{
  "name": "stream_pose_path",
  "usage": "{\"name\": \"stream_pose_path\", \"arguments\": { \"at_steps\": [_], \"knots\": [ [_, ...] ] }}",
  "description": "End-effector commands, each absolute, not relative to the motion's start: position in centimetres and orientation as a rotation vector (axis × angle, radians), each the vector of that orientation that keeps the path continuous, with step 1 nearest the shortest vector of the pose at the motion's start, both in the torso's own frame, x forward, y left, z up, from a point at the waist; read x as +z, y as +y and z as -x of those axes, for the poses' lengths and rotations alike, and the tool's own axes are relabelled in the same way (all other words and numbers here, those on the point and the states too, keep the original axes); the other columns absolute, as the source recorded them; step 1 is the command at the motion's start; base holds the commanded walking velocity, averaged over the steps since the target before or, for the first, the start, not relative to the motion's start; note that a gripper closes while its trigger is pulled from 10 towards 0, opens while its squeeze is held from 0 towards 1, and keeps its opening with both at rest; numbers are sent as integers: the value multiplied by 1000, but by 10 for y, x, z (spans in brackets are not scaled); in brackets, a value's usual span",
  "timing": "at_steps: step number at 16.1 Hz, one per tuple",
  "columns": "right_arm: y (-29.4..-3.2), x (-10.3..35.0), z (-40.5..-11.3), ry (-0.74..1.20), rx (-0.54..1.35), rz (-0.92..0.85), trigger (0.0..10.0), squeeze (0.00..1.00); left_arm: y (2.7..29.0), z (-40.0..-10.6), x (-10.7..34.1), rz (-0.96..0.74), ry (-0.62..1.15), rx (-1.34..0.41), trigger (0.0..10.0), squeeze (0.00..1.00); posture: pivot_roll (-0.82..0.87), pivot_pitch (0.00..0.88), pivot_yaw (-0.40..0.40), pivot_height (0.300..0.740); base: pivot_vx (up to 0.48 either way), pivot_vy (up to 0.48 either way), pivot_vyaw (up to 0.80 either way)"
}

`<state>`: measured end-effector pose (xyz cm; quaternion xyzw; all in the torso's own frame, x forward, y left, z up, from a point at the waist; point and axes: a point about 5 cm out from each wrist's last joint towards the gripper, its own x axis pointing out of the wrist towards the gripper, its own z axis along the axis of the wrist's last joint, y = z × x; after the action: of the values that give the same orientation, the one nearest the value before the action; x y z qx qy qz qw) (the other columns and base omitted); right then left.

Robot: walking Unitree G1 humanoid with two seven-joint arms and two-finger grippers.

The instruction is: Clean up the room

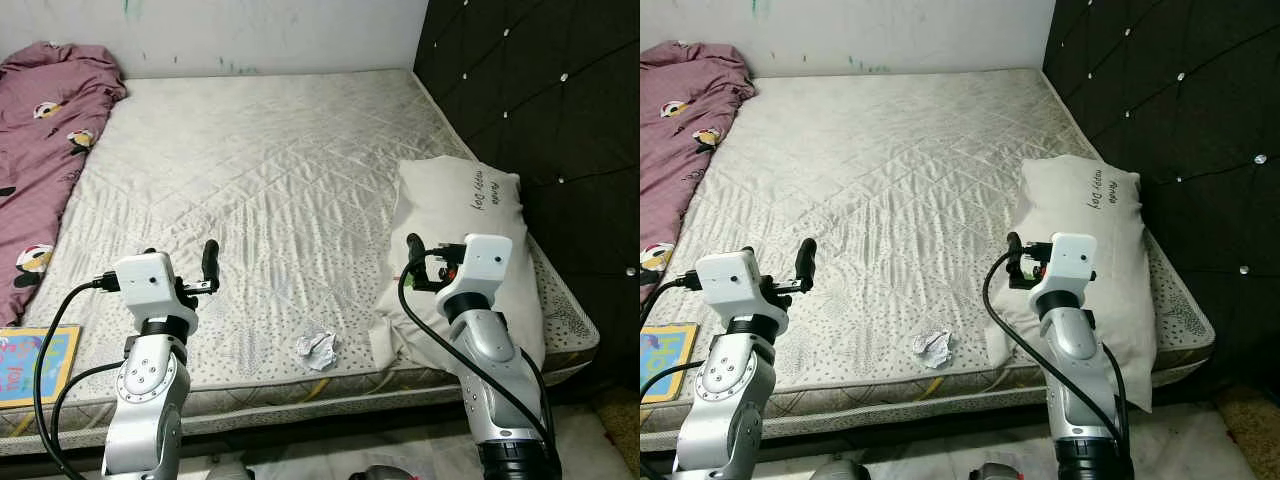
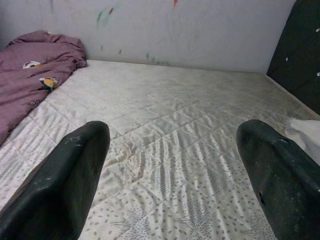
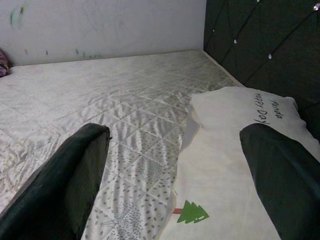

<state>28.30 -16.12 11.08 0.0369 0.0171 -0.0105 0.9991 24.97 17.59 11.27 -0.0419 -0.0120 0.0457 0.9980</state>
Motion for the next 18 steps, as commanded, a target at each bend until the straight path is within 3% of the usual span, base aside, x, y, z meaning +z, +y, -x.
{"name": "stream_pose_path", "arguments": {
  "at_steps": [1, 3, 13, 18],
  "knots": [
    [-163, 111, -284, 34, -26, -78, 10000, 0, 177, -249, 110, 84, -14, 98, 10000, 0, 20, 70, -19, 740, 0, 0, 0],
    [-163, 111, -284, 34, -25, -81, 10000, 0, 177, -249, 110, 83, -14, 97, 10000, 0, 18, 70, -19, 731, 0, 0, 0],
    [-160, 111, -286, 30, -1, -91, 10000, 0, 173, -250, 109, 79, -11, 93, 10000, 0, 16, 72, -22, 607, 0, 0, 0],
    [-161, 110, -288, 35, 7, -76, 10000, 0, 173, -251, 109, 77, -14, 119, 10000, 0, 18, 71, -29, 602, 0, 0, 0]
  ]
}}
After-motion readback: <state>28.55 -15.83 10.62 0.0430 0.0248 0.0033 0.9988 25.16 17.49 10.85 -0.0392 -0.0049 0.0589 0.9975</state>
